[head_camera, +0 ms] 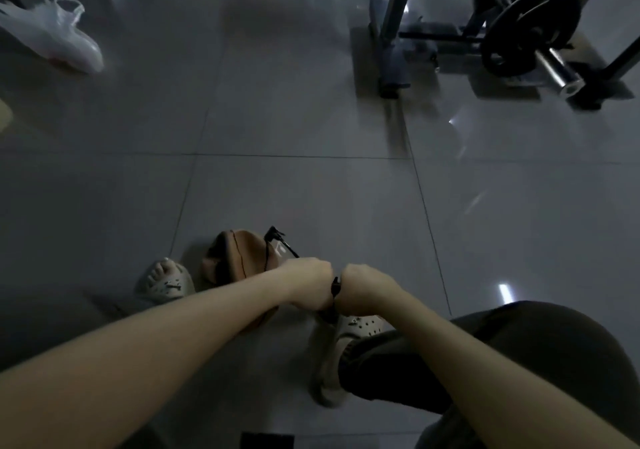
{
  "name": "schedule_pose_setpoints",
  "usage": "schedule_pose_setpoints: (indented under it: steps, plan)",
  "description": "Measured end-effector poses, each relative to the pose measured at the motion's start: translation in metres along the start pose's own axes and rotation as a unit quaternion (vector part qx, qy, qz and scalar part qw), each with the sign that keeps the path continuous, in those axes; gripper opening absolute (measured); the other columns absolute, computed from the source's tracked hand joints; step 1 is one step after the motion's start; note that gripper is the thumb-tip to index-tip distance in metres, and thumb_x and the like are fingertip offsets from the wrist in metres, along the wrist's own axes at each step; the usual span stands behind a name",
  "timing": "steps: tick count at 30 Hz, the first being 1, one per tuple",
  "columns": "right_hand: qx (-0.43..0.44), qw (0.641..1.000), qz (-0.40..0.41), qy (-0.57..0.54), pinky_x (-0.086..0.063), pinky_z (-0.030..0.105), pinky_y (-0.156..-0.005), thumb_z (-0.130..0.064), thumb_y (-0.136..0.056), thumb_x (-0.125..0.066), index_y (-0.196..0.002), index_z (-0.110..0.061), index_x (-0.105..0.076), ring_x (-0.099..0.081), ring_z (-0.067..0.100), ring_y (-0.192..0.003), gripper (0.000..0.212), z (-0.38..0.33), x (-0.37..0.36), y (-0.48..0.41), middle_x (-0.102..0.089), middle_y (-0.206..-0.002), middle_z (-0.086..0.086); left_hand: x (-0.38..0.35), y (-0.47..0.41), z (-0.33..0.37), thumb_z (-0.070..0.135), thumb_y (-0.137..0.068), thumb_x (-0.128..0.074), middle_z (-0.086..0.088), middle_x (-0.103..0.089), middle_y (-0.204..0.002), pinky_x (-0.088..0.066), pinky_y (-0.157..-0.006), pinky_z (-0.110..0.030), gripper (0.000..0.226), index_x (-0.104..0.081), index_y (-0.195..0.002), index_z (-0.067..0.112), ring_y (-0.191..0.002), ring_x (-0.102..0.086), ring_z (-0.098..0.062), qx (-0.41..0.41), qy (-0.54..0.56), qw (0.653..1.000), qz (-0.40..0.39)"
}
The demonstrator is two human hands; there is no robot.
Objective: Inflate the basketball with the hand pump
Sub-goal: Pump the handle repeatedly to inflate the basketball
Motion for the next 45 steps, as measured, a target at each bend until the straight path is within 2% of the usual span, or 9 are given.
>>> schedule_pose_setpoints:
  steps: [11,16,19,22,27,34,36,41,45]
  plan:
    - [0.006,1.000,-0.020,0.000,-0.051,0.035,-0.066,-0.031,-0.081,-0.060,-0.076,-0.016,-0.049,-0.060,0.025,-0.073,0.019,0.020,-0.012,-0.034,-0.055,-0.076,0.001,-0.017,-0.031,0.000,0.030,-0.094,-0.058,-0.010,-0.065,-0.101,-0.041,-0.067,-0.033,0.016,-0.053,-0.091,0.015,-0.085,-0.061,-0.028,0.015,0.055,0.998,0.014]
    - [0.012,0.996,-0.086,0.007,-0.042,0.028,-0.049,-0.021,-0.083,-0.070,-0.077,-0.010,-0.062,-0.049,0.017,-0.052,0.015,0.000,0.026,0.005,-0.056,-0.067,0.003,0.009,-0.006,-0.003,0.030,-0.092,-0.070,-0.001,-0.059,-0.071,-0.041,-0.053,-0.027,0.022,-0.062,-0.079,0.014,-0.061,-0.054,-0.018,0.017,0.081,0.995,-0.053]
    - [0.023,0.996,-0.091,0.006,-0.038,0.024,-0.048,-0.022,-0.088,-0.068,-0.098,-0.007,-0.070,-0.043,0.013,-0.050,0.018,-0.011,0.090,0.045,-0.055,-0.070,0.001,0.074,0.025,-0.005,0.026,-0.087,-0.075,-0.003,-0.060,-0.069,-0.044,-0.055,-0.031,0.017,-0.072,-0.084,0.010,-0.061,-0.052,-0.019,0.005,0.158,0.987,-0.022]
    - [0.031,0.998,-0.050,0.010,-0.037,0.023,-0.046,-0.024,-0.087,-0.069,-0.086,-0.011,-0.070,-0.042,0.012,-0.048,0.013,-0.018,0.127,0.082,-0.054,-0.063,-0.001,0.117,0.055,0.002,0.024,-0.085,-0.075,-0.002,-0.057,-0.068,-0.038,-0.051,-0.029,0.012,-0.071,-0.081,0.013,-0.061,-0.048,-0.019,-0.007,0.174,0.985,0.003]
    - [0.034,0.999,-0.024,-0.003,-0.050,0.032,-0.059,-0.029,-0.088,-0.067,-0.090,-0.010,-0.068,-0.057,0.019,-0.066,0.019,-0.015,0.050,0.055,-0.066,-0.080,0.004,0.047,0.041,0.007,0.022,-0.088,-0.072,-0.001,-0.059,-0.068,-0.046,-0.056,-0.031,0.018,-0.061,-0.075,0.015,-0.065,-0.058,-0.022,0.006,0.109,0.994,-0.019]
    - [0.022,1.000,0.021,0.006,-0.051,0.035,-0.066,-0.034,-0.086,-0.058,-0.073,-0.020,-0.045,-0.059,0.027,-0.073,0.023,0.000,-0.028,-0.016,-0.056,-0.080,0.003,-0.034,-0.005,-0.016,0.030,-0.090,-0.061,-0.001,-0.053,-0.077,-0.052,-0.062,-0.038,0.023,-0.048,-0.077,0.017,-0.075,-0.060,-0.027,0.012,0.069,0.997,0.030]
    - [0.013,1.000,0.017,0.021,-0.056,0.040,-0.072,-0.033,-0.088,-0.057,-0.075,-0.020,-0.048,-0.061,0.029,-0.077,0.020,0.003,-0.036,-0.026,-0.059,-0.085,0.004,-0.044,-0.011,-0.018,0.028,-0.091,-0.060,0.000,-0.050,-0.074,-0.045,-0.059,-0.035,0.022,-0.047,-0.077,0.017,-0.072,-0.056,-0.026,0.015,0.061,0.997,0.038]
    - [0.012,1.000,0.015,0.008,-0.043,0.031,-0.056,-0.033,-0.088,-0.056,-0.074,-0.018,-0.046,-0.053,0.021,-0.066,0.022,0.020,-0.013,-0.028,-0.053,-0.074,0.001,-0.027,-0.030,-0.007,0.030,-0.091,-0.063,-0.001,-0.052,-0.077,-0.044,-0.063,-0.034,0.026,-0.046,-0.075,0.018,-0.078,-0.061,-0.029,0.016,0.074,0.995,0.063]
    - [-0.014,1.000,-0.025,0.009,-0.053,0.035,-0.065,-0.032,-0.085,-0.059,-0.085,-0.015,-0.056,-0.061,0.023,-0.072,0.018,0.013,-0.014,-0.013,-0.060,-0.081,0.003,-0.028,-0.026,0.002,0.032,-0.091,-0.068,-0.001,-0.057,-0.080,-0.043,-0.062,-0.034,0.023,-0.053,-0.081,0.017,-0.074,-0.060,-0.022,0.020,0.064,0.998,-0.003]
Point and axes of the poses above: each hand's wrist, its own y-axis away from the middle knuckle, its own x-axis out of the back of the hand, z = x × y, the point moved 3 cm from there along -y, towards the middle knuckle
